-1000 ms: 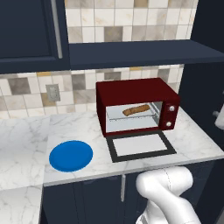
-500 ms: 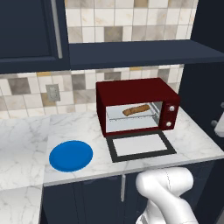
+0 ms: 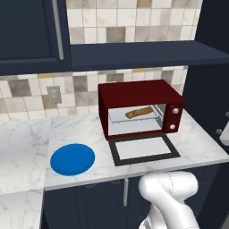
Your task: Pull the toaster oven rack outwards. Pick up the baguette from the plate and place it on the toaster oven rack. Close the toaster oven door fully and set the temperature to the lowest setting.
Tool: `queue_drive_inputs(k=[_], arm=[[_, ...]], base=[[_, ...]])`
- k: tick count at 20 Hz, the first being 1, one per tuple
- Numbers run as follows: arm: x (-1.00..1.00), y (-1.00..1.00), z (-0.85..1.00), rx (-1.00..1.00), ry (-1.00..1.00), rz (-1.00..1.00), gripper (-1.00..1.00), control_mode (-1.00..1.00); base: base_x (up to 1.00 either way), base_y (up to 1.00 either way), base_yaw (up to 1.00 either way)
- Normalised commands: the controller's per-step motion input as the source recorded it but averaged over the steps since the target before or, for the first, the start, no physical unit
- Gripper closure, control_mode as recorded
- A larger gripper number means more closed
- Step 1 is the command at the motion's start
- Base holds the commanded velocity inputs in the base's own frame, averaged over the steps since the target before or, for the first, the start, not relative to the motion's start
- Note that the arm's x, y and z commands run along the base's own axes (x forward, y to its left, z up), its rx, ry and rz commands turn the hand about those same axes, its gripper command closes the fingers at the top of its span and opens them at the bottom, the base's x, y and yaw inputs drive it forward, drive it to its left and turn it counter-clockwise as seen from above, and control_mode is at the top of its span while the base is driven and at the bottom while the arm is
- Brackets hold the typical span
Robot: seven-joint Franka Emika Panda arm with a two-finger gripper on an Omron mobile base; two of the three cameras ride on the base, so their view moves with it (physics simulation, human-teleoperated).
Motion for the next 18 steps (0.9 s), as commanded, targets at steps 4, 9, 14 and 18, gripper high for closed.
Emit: queue_drive_inputs(k=[4, 9, 14, 18], arm=[[0.03, 0.0, -0.25, 0.0, 0.0, 0.0, -1.0, -1.0], [0.09, 0.0, -0.21, -0.02, 0.06, 0.0, -1.0, -1.0], [0.1, -0.02, -0.22, -0.01, 0.08, 0.02, -1.0, -1.0], [0.09, -0.02, -0.28, 0.0, 0.1, 0.09, -1.0, -1.0]], base=[[0.0, 0.0, 0.0], [0.0, 0.0, 0.0], [0.0, 0.0, 0.0], [0.0, 0.0, 0.0]])
